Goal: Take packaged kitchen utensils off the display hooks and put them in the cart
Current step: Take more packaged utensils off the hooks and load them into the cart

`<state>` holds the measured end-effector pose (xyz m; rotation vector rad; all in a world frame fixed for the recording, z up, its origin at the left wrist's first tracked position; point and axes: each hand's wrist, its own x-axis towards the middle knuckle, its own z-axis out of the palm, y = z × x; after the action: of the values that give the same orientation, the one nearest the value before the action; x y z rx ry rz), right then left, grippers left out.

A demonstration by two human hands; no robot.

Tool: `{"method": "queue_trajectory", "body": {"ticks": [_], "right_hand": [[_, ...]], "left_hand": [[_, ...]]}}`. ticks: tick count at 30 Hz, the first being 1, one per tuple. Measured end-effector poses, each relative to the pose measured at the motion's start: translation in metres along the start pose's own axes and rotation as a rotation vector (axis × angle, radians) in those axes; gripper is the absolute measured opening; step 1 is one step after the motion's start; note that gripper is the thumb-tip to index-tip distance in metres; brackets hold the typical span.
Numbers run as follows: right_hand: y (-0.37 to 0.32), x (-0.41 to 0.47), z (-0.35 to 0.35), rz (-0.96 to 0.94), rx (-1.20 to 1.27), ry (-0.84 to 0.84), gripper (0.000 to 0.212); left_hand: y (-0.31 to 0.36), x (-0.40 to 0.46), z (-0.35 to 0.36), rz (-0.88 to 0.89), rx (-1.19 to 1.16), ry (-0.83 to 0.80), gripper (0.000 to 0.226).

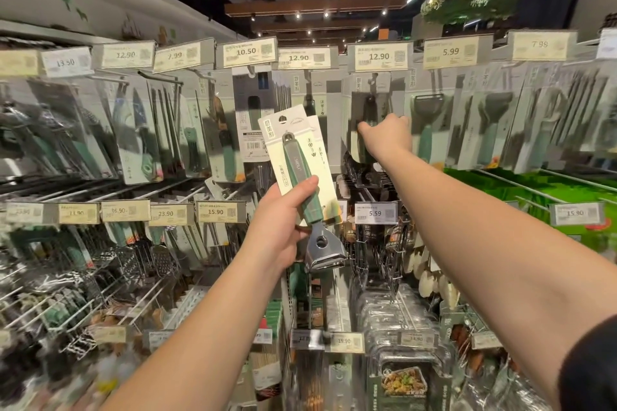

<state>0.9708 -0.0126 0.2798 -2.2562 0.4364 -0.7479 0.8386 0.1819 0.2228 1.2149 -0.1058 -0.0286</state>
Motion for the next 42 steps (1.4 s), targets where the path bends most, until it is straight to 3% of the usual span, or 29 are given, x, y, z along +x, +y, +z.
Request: {"method": "queue_trajectory", "body": {"ticks": [13,19,21,24,27,32,37,42], "right_hand": [[-0.004,0.019,0.008,0.031,-0.055,-0.006,0.055],[-0.003,-0.018,-0.003,-0.032,0.128,-0.018,0.078],[-0.004,-0.059,-0.009,-0.172,0.263,-0.082,0.062],[0.0,-0.128,-0.013,-0.352,0.275,-0.329,0.04],[0.004,-0.168,-0.006,-0.387,0.202,-0.525,0.059],[0.001,-0.174,0.013,-0.394,0.067,-0.417,0.082],[0.0,-0.166,0.018,-0.277,0.12,-0.44,0.052],[-0.001,-0.154,0.018,-0.191,0.203,-0.387,0.038]], "left_hand": [[-0.004,0.002,-0.001,-0.015,0.013,-0.002,0.031],[-0.006,0.006,-0.015,-0.018,0.002,0.033,0.029],[-0.006,0.008,-0.02,-0.019,-0.009,0.047,0.026],[-0.006,0.011,-0.025,-0.026,-0.003,0.056,0.029],[-0.007,0.013,-0.023,-0.037,-0.031,0.08,0.031],[-0.01,0.017,-0.024,-0.053,-0.016,0.081,0.036],[-0.008,0.016,-0.025,-0.072,0.038,0.004,0.028],[-0.003,0.016,-0.032,-0.071,0.025,0.052,0.022]]}}
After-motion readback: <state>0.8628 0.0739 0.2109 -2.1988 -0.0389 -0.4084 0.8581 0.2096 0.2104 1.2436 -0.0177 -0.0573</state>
